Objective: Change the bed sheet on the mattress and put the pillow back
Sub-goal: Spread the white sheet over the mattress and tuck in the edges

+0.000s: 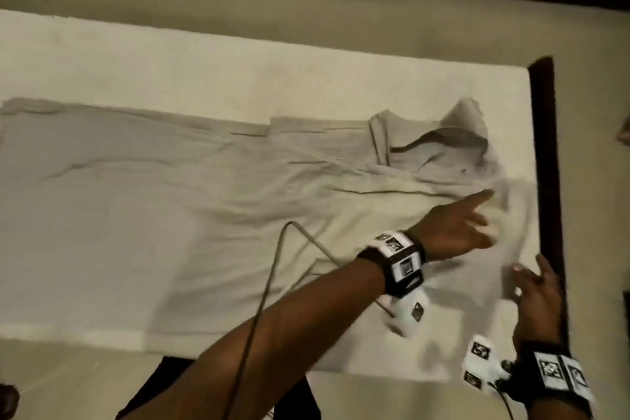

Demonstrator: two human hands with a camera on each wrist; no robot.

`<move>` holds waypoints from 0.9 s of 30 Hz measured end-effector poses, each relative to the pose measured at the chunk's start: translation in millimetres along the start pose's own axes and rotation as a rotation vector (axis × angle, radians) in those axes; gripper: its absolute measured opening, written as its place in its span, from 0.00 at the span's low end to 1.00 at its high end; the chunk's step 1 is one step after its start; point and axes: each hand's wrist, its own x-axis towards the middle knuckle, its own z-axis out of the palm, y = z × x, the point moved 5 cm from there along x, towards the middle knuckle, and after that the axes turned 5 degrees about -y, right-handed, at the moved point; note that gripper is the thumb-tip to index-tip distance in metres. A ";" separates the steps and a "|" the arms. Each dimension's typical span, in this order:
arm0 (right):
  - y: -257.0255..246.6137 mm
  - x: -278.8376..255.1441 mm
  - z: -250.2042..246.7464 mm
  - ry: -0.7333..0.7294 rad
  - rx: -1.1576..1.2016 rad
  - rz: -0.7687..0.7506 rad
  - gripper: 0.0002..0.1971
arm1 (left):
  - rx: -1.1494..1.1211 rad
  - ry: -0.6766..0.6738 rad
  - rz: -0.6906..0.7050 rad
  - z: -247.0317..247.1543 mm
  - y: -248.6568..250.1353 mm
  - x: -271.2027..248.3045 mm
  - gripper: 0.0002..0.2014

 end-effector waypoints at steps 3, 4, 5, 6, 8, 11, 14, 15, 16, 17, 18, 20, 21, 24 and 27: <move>60.5 11.6 -31.3 0.020 -0.011 0.111 0.20 | -0.014 0.090 -0.090 13.1 -82.3 -28.7 0.32; 79.0 8.4 -28.7 -0.014 -0.018 0.152 0.20 | -0.006 0.139 -0.153 7.7 -112.7 -45.9 0.30; 94.5 4.1 -19.0 -0.060 -0.027 0.182 0.19 | 0.017 0.200 -0.207 -3.9 -143.1 -64.4 0.29; 108.2 -1.3 -6.1 -0.106 -0.048 0.209 0.19 | 0.062 0.263 -0.250 -19.2 -168.1 -84.1 0.29; 130.8 -12.5 26.4 -0.198 -0.088 0.238 0.17 | 0.238 0.370 -0.331 -56.4 -205.6 -119.8 0.28; 156.1 -25.3 83.6 -0.297 -0.187 0.193 0.18 | 0.615 0.499 -0.406 -115.8 -227.4 -161.8 0.29; 163.2 -23.6 140.1 -0.353 -0.374 -0.014 0.24 | 0.783 0.593 -0.361 -166.2 -230.0 -169.2 0.28; 160.7 -21.7 156.8 -0.374 -0.424 -0.091 0.27 | 0.865 0.612 -0.326 -182.3 -224.8 -161.4 0.28; 158.9 -18.5 172.0 -0.395 -0.479 -0.162 0.29 | 0.935 0.627 -0.287 -199.7 -218.7 -150.3 0.29; 156.9 -14.8 185.6 -0.411 -0.535 -0.224 0.31 | 0.969 0.650 -0.253 -218.2 -212.5 -137.8 0.31; 155.5 -10.5 195.4 -0.423 -0.593 -0.274 0.32 | 0.981 0.677 -0.214 -238.1 -203.4 -123.7 0.34; 153.4 0.7 209.6 -0.462 -0.684 -0.288 0.35 | 1.047 0.722 -0.139 -279.5 -180.6 -93.7 0.40; 154.5 6.7 213.8 -0.496 -0.721 -0.250 0.36 | 1.110 0.724 -0.132 -298.5 -168.6 -79.1 0.43; 159.8 22.1 217.9 -0.619 -0.777 -0.120 0.34 | 1.248 0.589 -0.402 -342.2 -149.1 -43.8 0.50; 160.8 32.6 213.4 -0.675 -0.746 -0.118 0.31 | 1.368 0.384 -0.592 -353.3 -142.0 -35.4 0.36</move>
